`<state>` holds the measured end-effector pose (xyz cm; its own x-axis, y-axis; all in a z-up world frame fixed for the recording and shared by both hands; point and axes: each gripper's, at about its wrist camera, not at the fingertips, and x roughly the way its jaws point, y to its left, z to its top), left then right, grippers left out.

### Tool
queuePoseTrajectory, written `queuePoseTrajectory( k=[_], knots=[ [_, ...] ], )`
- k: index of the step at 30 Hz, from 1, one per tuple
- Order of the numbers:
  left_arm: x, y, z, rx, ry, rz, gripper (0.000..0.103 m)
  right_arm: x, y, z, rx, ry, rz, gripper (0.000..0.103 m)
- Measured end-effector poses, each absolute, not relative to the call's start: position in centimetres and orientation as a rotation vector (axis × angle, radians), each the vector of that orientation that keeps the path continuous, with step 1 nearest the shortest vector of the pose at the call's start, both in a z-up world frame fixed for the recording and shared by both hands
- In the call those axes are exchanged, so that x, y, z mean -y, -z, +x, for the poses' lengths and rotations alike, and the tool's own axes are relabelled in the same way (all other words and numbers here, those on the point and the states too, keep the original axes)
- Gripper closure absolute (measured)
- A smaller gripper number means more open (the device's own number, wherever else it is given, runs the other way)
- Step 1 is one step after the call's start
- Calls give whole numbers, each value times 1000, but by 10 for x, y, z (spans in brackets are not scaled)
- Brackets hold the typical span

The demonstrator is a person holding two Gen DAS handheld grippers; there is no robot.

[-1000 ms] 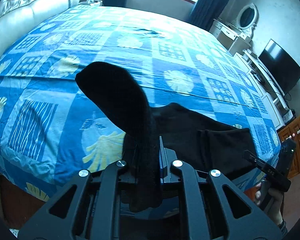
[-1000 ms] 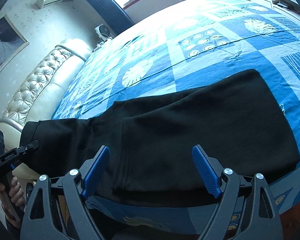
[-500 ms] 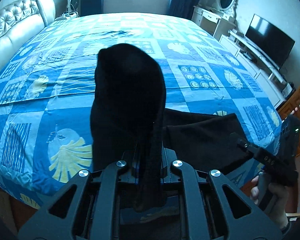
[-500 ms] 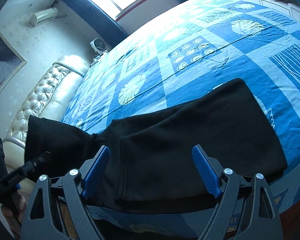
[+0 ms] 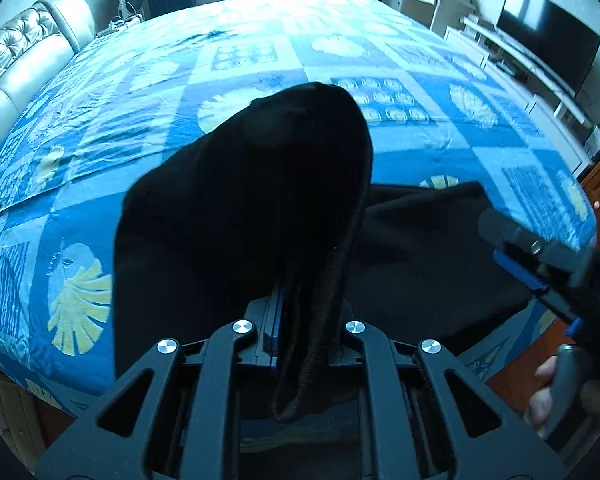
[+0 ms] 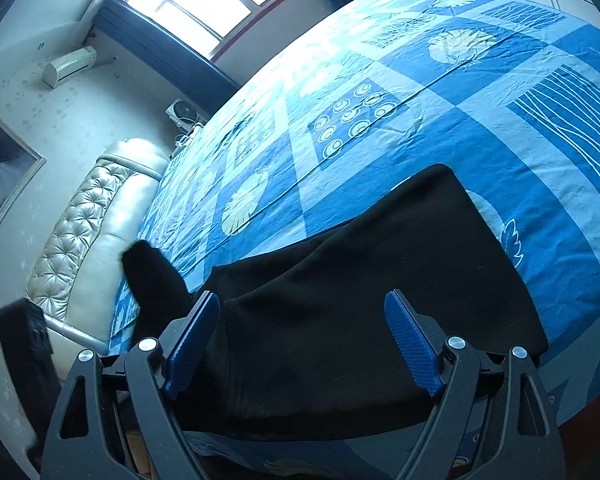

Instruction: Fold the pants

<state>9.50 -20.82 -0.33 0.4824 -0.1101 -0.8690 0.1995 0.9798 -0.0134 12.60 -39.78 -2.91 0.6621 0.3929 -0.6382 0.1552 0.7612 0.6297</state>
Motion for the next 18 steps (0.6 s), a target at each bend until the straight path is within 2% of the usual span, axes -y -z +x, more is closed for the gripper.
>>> queuePoseTrajectory(
  k=[14,17,18],
  knots=[
    [252,36,88,-1016,97,296,90,408,38,127,-864,-136,764,19],
    [256,37,86,-1005,93,316,87,410,38,127,-864,-133,771,19],
    [257,37,85,-1002,101,311,82,411,39,128,-865,-132,772,19]
  ],
)
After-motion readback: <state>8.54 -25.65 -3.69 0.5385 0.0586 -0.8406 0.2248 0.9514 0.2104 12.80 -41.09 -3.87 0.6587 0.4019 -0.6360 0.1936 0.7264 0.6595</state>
